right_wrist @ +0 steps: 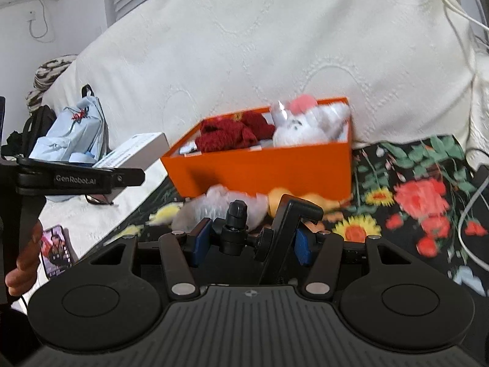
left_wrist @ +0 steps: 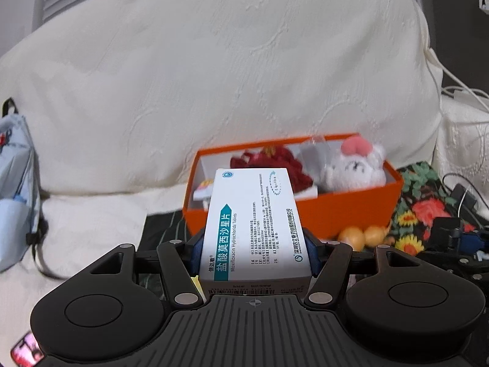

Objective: Organize objects
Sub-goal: 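Lift the medicine box with the left tool while the right tool lifts the black clip, then open the left tool over the orange box while the right tool releases the black clip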

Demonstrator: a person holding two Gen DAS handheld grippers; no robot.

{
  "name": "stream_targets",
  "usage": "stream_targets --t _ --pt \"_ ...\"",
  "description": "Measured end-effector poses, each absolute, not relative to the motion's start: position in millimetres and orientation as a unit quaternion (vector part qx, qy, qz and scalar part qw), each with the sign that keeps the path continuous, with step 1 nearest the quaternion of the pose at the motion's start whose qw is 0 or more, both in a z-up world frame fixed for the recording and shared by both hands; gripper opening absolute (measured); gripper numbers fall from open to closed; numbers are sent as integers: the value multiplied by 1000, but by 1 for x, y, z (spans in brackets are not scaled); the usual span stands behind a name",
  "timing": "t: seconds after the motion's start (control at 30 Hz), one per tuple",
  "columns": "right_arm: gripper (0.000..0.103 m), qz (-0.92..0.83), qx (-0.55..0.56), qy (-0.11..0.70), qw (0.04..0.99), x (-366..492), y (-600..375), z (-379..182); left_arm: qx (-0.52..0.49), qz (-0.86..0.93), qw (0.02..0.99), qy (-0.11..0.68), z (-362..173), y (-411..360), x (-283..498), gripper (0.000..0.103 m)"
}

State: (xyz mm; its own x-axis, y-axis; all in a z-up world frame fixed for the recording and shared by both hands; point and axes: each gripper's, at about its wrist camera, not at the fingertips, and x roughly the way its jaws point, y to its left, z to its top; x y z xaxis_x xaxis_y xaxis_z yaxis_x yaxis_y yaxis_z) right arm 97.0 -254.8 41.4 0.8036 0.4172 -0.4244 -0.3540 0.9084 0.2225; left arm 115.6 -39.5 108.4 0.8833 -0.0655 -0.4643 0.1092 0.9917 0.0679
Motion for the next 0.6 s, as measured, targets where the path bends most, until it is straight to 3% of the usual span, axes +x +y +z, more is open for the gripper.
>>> stream_targets --t 0.37,0.6 --pt "61 220 31 187 957 173 -233 88 43 -57 973 219 140 -40 210 103" --pt "61 217 6 181 959 252 -207 97 25 -53 964 258 121 -39 291 103"
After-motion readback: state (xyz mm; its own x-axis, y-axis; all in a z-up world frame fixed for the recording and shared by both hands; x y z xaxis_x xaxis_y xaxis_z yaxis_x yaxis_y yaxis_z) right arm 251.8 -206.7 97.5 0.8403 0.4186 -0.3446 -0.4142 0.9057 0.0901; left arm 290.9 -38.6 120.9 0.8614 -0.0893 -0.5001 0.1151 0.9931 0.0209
